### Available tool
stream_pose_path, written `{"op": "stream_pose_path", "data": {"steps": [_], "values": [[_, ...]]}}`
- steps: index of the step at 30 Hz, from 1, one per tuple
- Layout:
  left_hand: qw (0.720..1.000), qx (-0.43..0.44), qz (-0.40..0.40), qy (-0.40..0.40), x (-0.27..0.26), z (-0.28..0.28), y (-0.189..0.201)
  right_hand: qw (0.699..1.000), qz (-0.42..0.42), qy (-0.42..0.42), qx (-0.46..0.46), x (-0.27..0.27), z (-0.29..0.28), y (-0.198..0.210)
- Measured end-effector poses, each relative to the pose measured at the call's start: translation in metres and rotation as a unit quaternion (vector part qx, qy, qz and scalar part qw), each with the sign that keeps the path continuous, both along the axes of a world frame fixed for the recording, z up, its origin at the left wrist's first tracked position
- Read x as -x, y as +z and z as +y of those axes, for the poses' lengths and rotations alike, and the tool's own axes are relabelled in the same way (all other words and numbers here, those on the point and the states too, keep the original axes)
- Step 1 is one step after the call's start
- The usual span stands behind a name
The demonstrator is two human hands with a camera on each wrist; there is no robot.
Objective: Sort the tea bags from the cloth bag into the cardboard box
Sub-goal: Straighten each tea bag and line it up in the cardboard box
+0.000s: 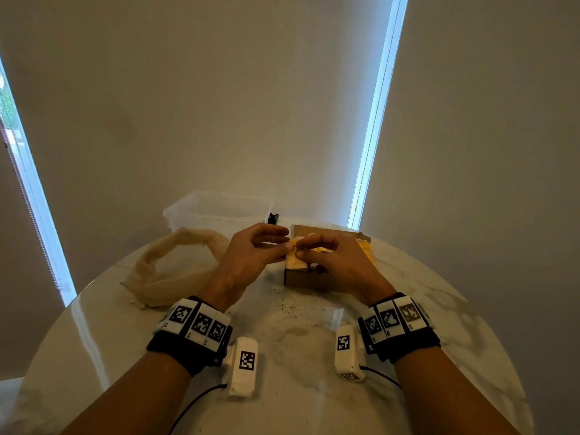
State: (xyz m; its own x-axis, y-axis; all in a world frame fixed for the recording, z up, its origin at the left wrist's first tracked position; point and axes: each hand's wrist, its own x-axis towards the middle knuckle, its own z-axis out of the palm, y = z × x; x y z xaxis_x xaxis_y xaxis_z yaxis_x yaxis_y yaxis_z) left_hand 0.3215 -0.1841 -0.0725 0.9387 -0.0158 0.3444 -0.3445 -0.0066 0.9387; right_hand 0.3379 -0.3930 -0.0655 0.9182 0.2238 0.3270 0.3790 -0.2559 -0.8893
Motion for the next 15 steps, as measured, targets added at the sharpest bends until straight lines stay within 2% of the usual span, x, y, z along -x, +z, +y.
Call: {"op": "stream_pose_path", "data": {"steps": [5,9,15], "values": [[1.000,0.013,0.005,0.009,0.000,0.001,-0.001,0.999,-0.020,-0.038,0.027,-0.004,-0.013,0.012],[0.999,0.035,0.039,0.015,-0.004,0.001,-0.003,0.995,-0.028,-0.092,-0.011,-0.012,-0.054,0.037],[0.998,0.026,0.056,0.005,-0.007,0.000,-0.003,0.992,-0.004,-0.118,0.048,-0.012,-0.101,0.049]]}}
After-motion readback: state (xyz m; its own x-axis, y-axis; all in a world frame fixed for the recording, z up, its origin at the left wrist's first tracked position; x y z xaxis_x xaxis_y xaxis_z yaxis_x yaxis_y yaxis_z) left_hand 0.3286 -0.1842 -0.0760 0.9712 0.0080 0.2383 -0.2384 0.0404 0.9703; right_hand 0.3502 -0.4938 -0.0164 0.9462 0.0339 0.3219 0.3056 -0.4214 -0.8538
